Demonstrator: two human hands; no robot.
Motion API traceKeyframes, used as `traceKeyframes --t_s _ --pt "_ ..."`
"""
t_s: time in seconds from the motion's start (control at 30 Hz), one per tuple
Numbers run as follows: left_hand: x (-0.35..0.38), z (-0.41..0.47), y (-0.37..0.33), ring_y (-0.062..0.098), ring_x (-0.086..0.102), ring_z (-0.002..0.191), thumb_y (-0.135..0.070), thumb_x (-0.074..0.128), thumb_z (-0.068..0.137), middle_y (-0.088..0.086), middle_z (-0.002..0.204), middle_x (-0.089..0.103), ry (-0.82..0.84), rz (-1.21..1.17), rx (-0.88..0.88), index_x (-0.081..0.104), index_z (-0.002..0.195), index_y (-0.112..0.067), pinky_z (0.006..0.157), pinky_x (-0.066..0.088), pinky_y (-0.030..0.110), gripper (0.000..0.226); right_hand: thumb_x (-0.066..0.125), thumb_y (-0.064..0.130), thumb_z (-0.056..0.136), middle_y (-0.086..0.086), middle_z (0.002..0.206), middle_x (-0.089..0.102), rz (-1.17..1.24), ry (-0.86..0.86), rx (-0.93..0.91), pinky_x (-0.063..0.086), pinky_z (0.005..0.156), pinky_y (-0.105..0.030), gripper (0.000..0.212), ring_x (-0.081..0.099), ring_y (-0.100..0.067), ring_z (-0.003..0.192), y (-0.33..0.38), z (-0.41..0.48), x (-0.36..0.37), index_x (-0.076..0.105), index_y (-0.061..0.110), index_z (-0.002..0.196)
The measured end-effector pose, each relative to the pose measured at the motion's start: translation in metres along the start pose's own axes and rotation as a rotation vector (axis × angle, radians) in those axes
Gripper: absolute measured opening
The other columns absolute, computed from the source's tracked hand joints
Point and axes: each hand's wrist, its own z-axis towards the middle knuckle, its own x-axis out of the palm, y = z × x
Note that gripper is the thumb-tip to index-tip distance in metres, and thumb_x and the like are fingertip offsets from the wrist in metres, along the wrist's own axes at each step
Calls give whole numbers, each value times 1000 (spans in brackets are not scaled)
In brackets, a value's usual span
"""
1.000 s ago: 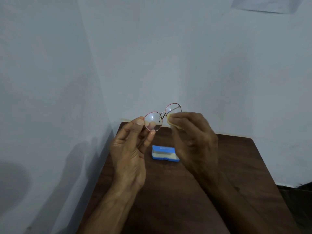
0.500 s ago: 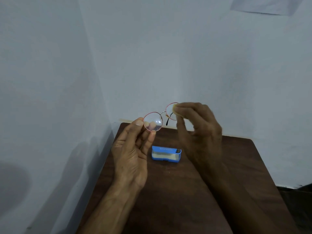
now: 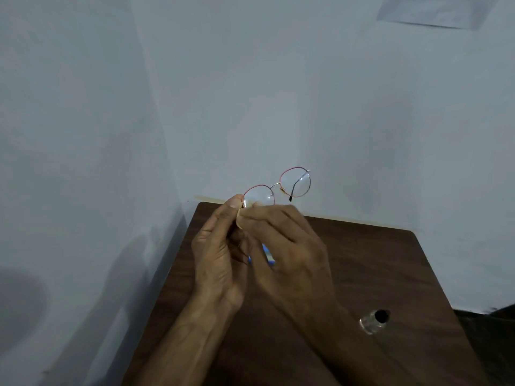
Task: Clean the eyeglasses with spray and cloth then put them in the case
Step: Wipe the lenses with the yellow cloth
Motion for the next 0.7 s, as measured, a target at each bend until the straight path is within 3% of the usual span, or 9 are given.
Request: traceKeyframes --t_s 0.17,0.3,0.37,0.53,0.7 --pt "-1 -1 1 19 80 84 -12 73 84 10 99 80 -25 -11 5 78 103 -6 72 65 26 21 71 3 94 -5 112 77 -105 -83 41 57 92 -34 14 71 -26 100 -20 13 -14 80 5 104" --pt "0 -5 3 14 77 83 -19 71 85 15 112 78 -8 37 18 74 121 -1 67 62 23 40 68 -1 93 -9 112 77 -60 -60 -16 55 96 -33 17 72 -27 100 -6 14 -8 79 1 106" --pt "0 -7 5 12 75 78 -18 70 87 12 106 77 -2 59 26 74 121 -2 62 60 21 37 66 0 93 -10 113 77 -51 -43 -28 55 98 -33 19 72 -27 102 -5 13 -9 79 0 107" --pt "1 -11 4 20 81 90 -13 70 84 11 96 80 23 21 19 76 106 -4 75 65 27 24 72 -2 91 -6 114 77 -161 -120 75 55 97 -32 19 71 -24 106 -29 24 -17 79 4 107" --pt "2 -12 6 10 73 70 -19 72 84 3 88 77 -9 78 41 74 116 -3 60 59 21 35 68 -2 89 -9 113 76 -54 -20 -24 54 99 -31 22 71 -27 103 -7 7 -12 79 1 108"
